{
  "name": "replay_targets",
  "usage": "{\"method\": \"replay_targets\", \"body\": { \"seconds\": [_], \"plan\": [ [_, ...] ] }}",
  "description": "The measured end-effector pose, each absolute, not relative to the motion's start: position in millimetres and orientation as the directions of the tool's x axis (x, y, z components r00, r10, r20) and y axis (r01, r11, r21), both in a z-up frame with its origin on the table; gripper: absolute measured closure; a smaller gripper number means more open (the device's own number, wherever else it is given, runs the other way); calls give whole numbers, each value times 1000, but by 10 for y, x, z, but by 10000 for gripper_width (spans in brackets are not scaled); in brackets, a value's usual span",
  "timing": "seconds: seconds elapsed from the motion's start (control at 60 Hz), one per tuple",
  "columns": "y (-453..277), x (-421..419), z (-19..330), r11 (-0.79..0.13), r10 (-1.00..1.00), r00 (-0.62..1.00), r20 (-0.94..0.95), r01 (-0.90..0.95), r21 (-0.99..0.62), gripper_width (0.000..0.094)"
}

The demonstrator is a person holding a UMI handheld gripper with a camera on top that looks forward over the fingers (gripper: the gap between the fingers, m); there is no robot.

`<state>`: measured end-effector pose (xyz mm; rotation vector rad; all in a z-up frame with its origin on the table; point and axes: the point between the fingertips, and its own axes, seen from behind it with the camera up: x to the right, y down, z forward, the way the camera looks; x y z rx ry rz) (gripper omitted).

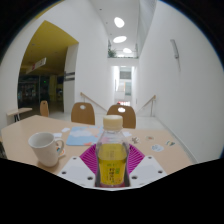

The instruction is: Pour water

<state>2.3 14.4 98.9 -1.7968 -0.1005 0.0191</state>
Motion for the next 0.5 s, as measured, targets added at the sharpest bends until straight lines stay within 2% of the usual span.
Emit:
{"method": "replay_targets", "body": {
  "seconds": [0.017, 0.033, 0.1, 0.117, 0.133, 0.183, 0.25, 0.317, 0.35, 0.5],
  "plan": [
    [123, 16, 1068, -193, 82, 996, 34, 50, -980, 599],
    [101, 53, 946, -191, 84, 996, 31, 47, -980, 598],
    [65, 2, 1038, -183, 102, 994, 24, 42, -982, 599],
    [64, -3, 1054, -182, 105, 994, 22, 41, -983, 584],
    [233, 42, 928, -182, 102, 995, 12, 31, -983, 573],
    [235, 37, 945, -177, 106, 994, 15, 34, -984, 512],
    [190, 40, 902, -205, 116, 993, 35, 59, -977, 370],
    [42, 55, 917, -261, 135, 990, 46, 80, -962, 50],
    [18, 62, 968, -252, 142, 989, 43, 78, -964, 98],
    [-444, 91, 1000, -236, 168, 986, 16, 56, -970, 83]
  ]
}}
